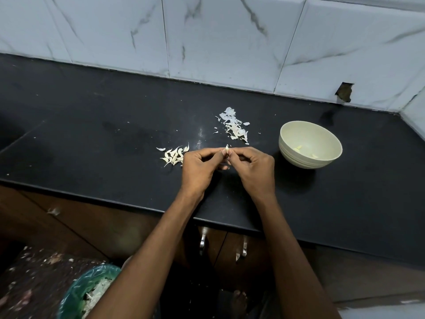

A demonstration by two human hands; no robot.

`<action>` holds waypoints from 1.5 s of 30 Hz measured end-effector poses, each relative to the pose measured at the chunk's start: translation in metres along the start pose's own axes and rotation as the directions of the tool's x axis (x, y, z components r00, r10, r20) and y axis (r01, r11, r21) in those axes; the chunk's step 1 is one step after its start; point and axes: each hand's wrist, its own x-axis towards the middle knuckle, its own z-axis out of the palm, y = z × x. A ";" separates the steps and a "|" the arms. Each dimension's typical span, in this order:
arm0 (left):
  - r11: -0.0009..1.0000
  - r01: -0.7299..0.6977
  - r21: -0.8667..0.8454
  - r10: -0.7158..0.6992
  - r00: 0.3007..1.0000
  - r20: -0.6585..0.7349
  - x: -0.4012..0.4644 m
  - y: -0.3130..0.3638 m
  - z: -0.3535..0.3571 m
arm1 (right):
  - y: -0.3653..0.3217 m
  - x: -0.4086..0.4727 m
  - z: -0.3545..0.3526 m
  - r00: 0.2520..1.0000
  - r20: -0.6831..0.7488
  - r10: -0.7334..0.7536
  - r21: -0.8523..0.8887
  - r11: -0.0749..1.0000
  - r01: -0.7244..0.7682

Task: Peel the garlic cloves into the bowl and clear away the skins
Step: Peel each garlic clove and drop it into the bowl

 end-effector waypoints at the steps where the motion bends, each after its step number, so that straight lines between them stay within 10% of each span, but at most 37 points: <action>1: 1.000 0.001 0.002 -0.001 1.000 -0.006 0.000 0.000 0.000 | 0.000 0.000 0.000 1.000 0.003 0.000 0.003 1.000 0.000; 14: 0.989 0.098 -0.109 -0.100 0.995 -0.007 0.002 -0.001 -0.001 | 0.000 0.004 -0.002 0.950 0.141 0.280 0.350 0.883 -0.312; 45: 0.986 0.078 -0.148 -0.070 0.996 0.061 0.003 0.001 -0.002 | -0.002 0.005 -0.001 0.917 0.203 0.344 0.392 0.830 -0.398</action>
